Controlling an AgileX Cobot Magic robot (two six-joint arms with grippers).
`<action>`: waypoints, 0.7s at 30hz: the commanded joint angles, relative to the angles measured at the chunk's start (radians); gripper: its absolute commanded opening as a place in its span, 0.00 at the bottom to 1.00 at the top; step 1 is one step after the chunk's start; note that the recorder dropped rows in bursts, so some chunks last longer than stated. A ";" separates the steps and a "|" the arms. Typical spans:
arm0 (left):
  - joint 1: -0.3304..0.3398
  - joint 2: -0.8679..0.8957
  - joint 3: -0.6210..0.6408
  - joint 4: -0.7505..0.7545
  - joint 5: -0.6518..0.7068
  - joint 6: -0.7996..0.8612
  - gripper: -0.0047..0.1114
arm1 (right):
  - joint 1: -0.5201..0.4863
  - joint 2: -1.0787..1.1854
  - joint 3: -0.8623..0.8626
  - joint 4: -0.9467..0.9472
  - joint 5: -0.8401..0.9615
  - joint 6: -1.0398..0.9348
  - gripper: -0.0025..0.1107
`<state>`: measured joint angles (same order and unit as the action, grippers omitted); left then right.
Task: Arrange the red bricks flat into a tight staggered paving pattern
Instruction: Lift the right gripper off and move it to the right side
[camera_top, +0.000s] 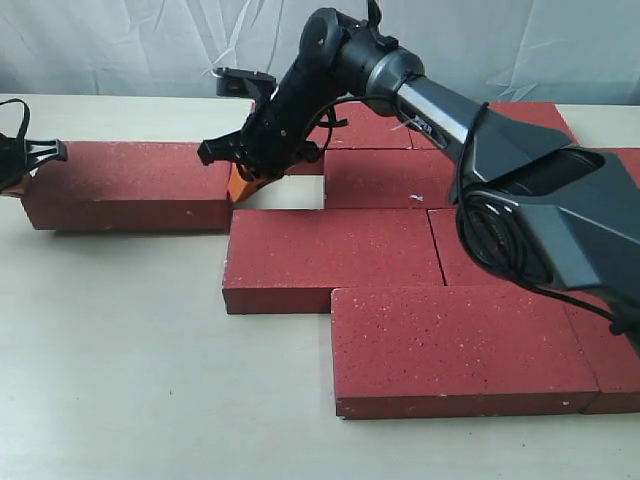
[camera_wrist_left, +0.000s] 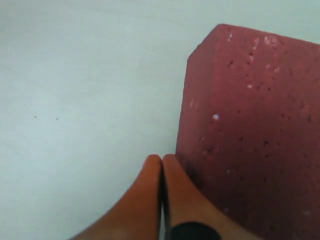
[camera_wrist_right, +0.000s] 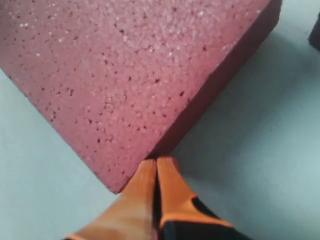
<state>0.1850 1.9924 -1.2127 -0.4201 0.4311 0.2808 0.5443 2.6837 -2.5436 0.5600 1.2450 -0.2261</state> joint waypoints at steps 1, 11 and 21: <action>-0.016 0.019 0.006 -0.026 -0.014 -0.009 0.04 | 0.014 0.000 -0.004 -0.058 -0.024 0.113 0.02; 0.003 0.015 0.006 0.047 -0.035 -0.029 0.04 | 0.014 -0.053 -0.004 -0.332 -0.024 0.330 0.02; -0.006 -0.172 0.018 0.106 0.137 -0.173 0.04 | 0.014 -0.205 0.009 -0.350 -0.024 0.359 0.02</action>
<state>0.1968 1.8886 -1.2074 -0.3099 0.5232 0.1250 0.5587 2.5323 -2.5436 0.2202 1.2268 0.1308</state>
